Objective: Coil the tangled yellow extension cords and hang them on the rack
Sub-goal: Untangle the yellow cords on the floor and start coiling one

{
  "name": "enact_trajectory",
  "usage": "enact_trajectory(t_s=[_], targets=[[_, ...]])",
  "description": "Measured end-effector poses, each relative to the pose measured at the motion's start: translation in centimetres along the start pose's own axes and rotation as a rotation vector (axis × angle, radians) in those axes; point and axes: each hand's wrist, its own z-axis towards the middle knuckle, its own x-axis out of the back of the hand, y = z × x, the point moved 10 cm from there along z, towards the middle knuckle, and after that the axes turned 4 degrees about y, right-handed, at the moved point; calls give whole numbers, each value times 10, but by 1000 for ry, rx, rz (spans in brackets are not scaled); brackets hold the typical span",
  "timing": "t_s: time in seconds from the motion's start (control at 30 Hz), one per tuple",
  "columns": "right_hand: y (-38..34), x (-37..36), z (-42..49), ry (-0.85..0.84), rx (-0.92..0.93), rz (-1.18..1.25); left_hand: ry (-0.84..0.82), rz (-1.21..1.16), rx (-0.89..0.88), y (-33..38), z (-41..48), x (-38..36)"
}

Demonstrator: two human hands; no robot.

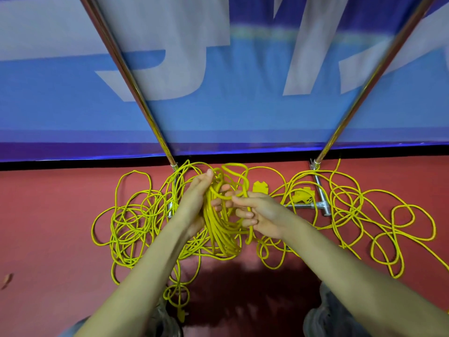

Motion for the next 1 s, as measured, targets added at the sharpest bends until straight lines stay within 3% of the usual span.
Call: enact_trajectory(t_s=[0.23, 0.33, 0.37, 0.43, 0.5, 0.57, 0.67, 0.73, 0.8, 0.87, 0.93, 1.0], targets=[[-16, -4, 2, 33, 141, -299, 18, 96, -182, 11, -9, -4], [-40, 20, -6, 259, 247, -625, 108, 68, -283, 28, -4, 13], [-54, 34, -9, 358, 322, -609, 132, 28, -299, 35, -2, 21], [-73, 72, -16, 475, 407, -315, 156, -58, -321, 49, 1, 36], [-75, 117, -17, 573, 387, -78, 136, -144, -342, 63, 2, 46], [-61, 153, -12, 678, 275, -269, 106, -215, -335, 73, 1, 49], [-23, 155, 14, 615, 135, -857, 27, -227, -308, 81, -4, 37], [-8, 136, 26, 565, 139, -1031, -35, -200, -301, 83, -9, 24], [-13, 106, 30, 519, 258, -1059, -51, -189, -289, 81, -10, 17], [-15, 73, 32, 378, 358, -885, -60, -227, -271, 76, -10, 13], [-8, 43, 31, 222, 360, -706, -61, -264, -242, 71, -8, 12], [-4, 31, 28, 195, 367, -704, -55, -270, -220, 69, -7, 11]])
